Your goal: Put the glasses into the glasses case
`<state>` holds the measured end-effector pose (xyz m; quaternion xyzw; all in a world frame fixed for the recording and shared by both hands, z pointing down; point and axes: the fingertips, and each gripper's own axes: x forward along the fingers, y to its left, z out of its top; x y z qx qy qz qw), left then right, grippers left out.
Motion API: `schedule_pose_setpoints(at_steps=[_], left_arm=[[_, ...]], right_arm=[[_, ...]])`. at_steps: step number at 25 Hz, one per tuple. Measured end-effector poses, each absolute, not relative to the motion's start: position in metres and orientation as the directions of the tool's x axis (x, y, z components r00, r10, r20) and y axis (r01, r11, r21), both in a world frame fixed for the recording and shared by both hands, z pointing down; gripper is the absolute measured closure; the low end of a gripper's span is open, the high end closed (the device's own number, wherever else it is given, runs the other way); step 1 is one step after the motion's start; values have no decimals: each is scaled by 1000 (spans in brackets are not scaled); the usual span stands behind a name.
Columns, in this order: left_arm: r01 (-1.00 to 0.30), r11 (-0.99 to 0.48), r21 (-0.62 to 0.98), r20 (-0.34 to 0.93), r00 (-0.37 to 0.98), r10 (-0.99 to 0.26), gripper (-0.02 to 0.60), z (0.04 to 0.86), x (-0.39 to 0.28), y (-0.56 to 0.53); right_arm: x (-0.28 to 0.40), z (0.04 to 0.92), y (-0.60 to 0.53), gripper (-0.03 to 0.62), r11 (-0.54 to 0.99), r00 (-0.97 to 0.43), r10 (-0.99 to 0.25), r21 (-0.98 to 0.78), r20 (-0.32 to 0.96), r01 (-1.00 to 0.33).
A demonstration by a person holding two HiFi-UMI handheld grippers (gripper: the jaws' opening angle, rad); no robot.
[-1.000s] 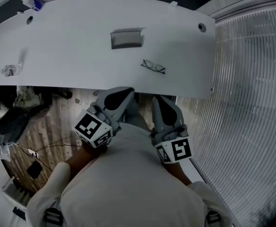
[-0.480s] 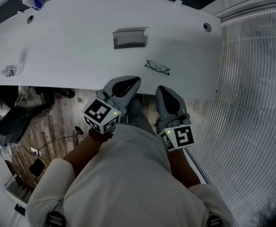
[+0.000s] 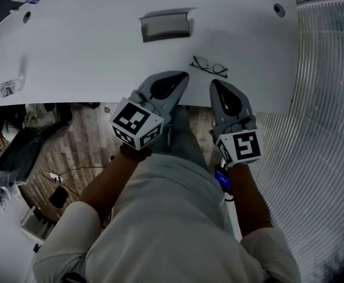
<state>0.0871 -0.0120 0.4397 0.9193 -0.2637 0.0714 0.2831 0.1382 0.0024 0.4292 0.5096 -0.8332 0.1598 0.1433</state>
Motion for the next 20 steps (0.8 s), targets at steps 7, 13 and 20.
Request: schedule_pose_setpoints(at_steps=[7, 13, 20], left_arm=[[-534, -681, 501, 313, 846, -433, 584, 491, 101, -30], [-539, -661, 522, 328, 842, -428, 583, 526, 109, -43], [-558, -626, 546, 351, 830, -434, 583, 555, 110, -47]], right_arm=[[144, 475, -18, 589, 490, -449, -764, -36, 464, -871], [145, 529, -21, 528, 641, -408, -666, 200, 624, -741], [149, 582, -16, 473, 739, -326, -595, 341, 734, -582]])
